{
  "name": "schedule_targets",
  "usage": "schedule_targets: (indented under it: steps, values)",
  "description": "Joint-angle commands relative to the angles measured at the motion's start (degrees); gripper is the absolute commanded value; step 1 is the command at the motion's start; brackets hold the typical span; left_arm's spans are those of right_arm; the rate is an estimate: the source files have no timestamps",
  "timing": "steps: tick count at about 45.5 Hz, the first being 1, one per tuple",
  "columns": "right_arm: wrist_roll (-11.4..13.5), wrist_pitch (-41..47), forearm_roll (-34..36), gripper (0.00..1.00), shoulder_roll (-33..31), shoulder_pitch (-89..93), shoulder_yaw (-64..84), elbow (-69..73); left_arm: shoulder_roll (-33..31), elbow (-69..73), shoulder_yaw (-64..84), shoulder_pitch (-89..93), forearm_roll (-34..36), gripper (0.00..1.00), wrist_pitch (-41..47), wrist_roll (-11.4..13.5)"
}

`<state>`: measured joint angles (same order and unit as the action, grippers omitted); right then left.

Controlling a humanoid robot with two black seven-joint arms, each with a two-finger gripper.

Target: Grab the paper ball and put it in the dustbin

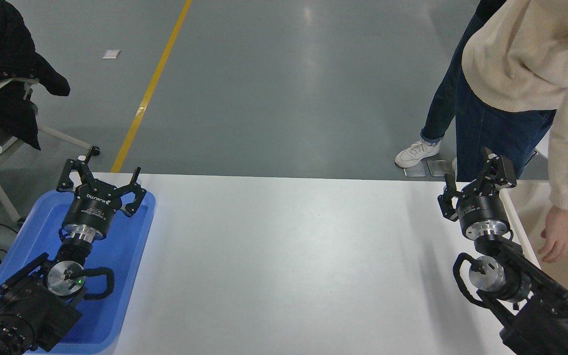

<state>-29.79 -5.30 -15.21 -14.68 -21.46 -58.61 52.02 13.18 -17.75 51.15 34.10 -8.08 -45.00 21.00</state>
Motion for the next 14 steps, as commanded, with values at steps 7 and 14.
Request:
schedule_targets:
  steps: [7,14]
  values:
    - [-0.26,2.3,-0.09,1.0,0.53,1.78,0.42,1.07,0.0,0.0,0.0,0.0,0.0,1.0,0.0,0.0]
    - [-0.35,4.69,-0.09,1.0,0.53,2.57,0.16,0.89,0.0,0.0,0.0,0.0,0.0,1.0,0.0,0.0]
